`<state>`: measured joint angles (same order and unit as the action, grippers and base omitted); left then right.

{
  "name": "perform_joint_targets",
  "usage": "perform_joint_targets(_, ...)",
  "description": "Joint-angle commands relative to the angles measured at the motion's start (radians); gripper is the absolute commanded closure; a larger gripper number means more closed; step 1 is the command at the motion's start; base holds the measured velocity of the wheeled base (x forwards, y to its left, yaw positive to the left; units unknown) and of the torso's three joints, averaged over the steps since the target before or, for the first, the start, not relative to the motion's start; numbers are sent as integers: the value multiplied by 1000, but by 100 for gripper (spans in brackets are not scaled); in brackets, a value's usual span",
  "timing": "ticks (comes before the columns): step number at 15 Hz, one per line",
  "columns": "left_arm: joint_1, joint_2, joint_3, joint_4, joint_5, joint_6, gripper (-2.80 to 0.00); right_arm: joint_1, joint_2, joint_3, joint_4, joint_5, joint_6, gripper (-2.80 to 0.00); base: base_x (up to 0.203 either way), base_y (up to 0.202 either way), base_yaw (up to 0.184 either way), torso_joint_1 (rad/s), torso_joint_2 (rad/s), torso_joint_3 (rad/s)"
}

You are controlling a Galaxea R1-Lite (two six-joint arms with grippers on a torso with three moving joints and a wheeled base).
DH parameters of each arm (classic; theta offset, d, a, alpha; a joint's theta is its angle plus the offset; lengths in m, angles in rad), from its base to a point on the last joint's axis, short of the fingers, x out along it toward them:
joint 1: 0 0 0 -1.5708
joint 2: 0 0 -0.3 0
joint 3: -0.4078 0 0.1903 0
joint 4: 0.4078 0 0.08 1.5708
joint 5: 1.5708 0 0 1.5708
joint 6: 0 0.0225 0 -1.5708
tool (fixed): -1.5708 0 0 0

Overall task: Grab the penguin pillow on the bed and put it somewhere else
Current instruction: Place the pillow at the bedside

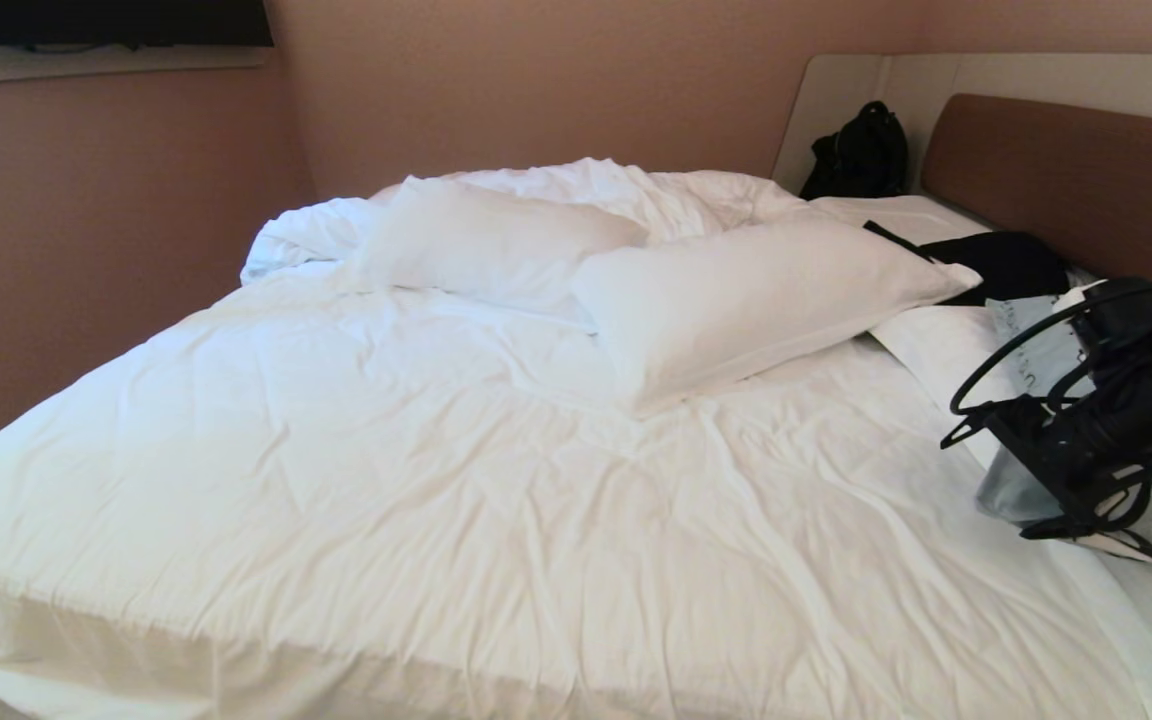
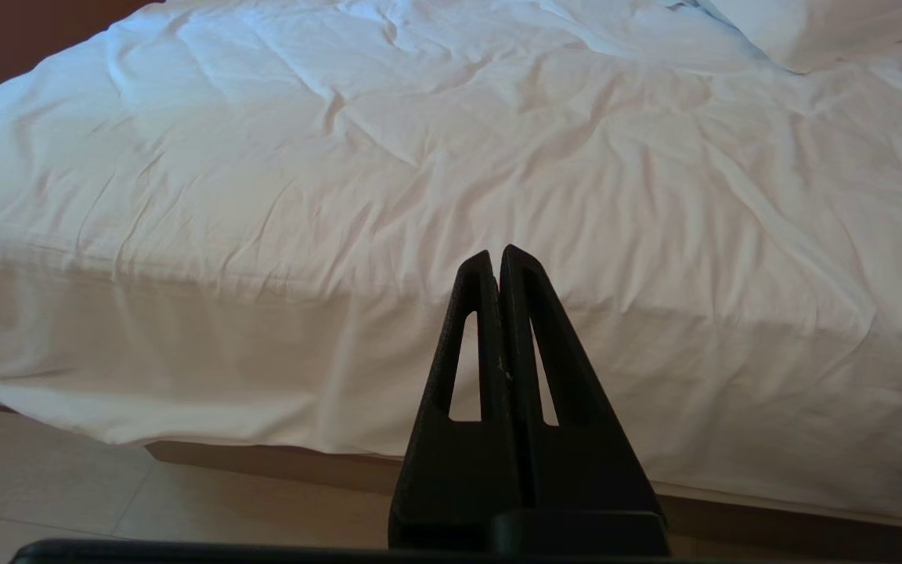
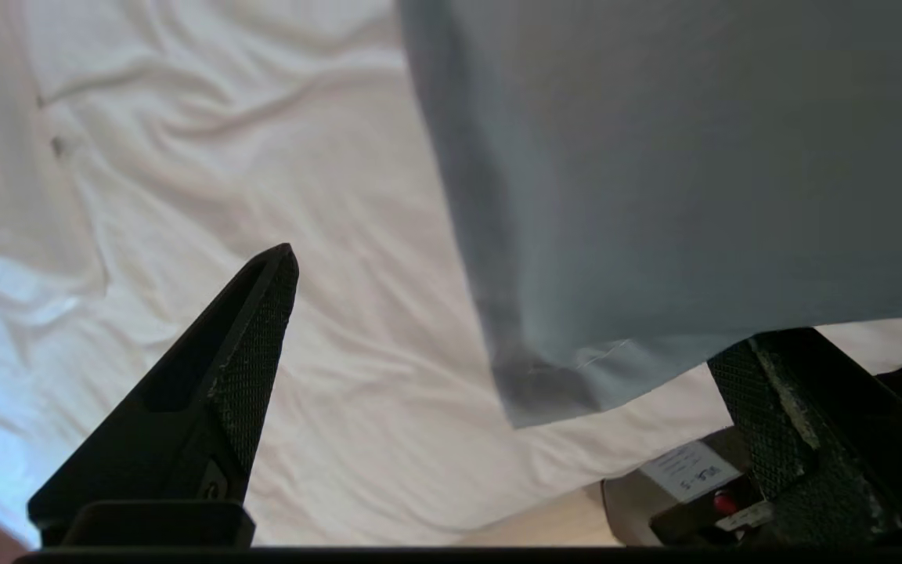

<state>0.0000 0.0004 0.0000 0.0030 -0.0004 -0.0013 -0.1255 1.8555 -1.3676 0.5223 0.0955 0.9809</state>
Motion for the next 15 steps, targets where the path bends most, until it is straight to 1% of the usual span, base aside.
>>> perform_joint_targets(1, 0, 0, 0, 0, 0, 1, 0, 2, -2, 11, 10, -135, 6, -280, 0, 0, 0, 0, 0, 0)
perform_joint_targets(4, 0, 0, 0, 0, 0, 0, 0, 2, 8, 21, 4, -192, 8, -280, 0, 0, 0, 0, 0, 0)
perform_joint_targets(9, 0, 0, 0, 0, 0, 0, 0, 1, 50, 18, -2, -213, 9, -280, 0, 0, 0, 0, 0, 0)
perform_joint_targets(10, 0, 0, 0, 0, 0, 0, 0, 1, 51, 18, -2, -212, 10, 0, 0, 0, 0, 0, 0, 0)
perform_joint_targets(15, 0, 0, 0, 0, -1, 0, 0, 1, 43, 15, -2, -214, 10, 0, 0, 0, 0, 0, 0, 0)
